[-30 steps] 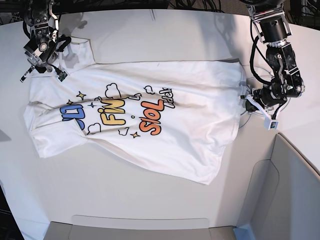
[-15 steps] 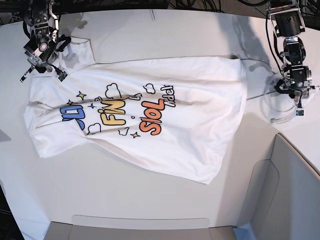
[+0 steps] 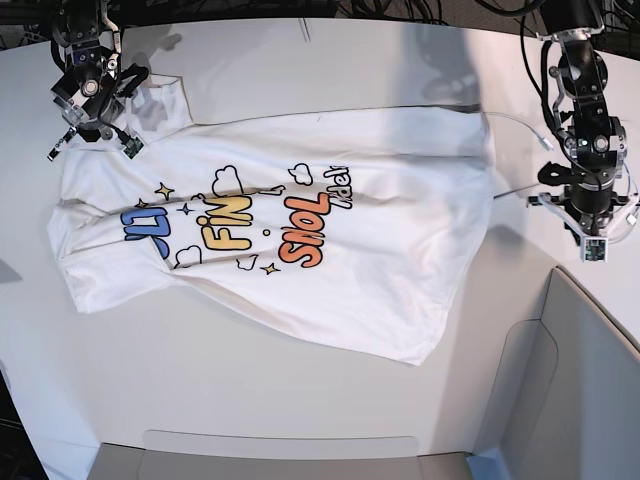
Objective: Layout the t-shirt on the table in an organized manner, then fold the t-shirt properly
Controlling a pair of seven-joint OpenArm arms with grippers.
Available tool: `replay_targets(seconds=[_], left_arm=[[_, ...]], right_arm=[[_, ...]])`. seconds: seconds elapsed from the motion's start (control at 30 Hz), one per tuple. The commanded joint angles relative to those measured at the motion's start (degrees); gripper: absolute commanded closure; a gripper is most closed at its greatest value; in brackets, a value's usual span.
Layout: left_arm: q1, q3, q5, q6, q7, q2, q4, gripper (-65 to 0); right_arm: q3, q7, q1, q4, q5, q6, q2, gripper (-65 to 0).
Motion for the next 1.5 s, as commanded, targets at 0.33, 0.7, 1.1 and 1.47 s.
replay_targets(seconds=[0.33, 0.7, 1.1, 1.47], left_arm=[[1.6, -18.3, -21.9, -23.0, 22.9, 0.9, 2.0, 0.0], [3.4, -18.2, -41.1, -23.3, 23.3, 1.2, -12.6, 0.0], [12.9, -18.5, -47.7, -23.0, 27.1, 0.9, -9.3, 0.0], [16.5, -18.2, -47.8, -23.3, 23.1, 1.3, -9.6, 0.0]], right_arm=[[2.1, 0.1, 0.4, -0.4, 0.7, 0.7, 2.3, 0.0], [2.1, 0.1, 0.0, -0.5, 0.8, 0.7, 2.3, 0.0], [1.9, 0.1, 0.0, -0.4, 0.6, 0.7, 2.3, 0.0], [1.9, 0.1, 0.0, -0.4, 0.7, 0.7, 2.1, 0.0]])
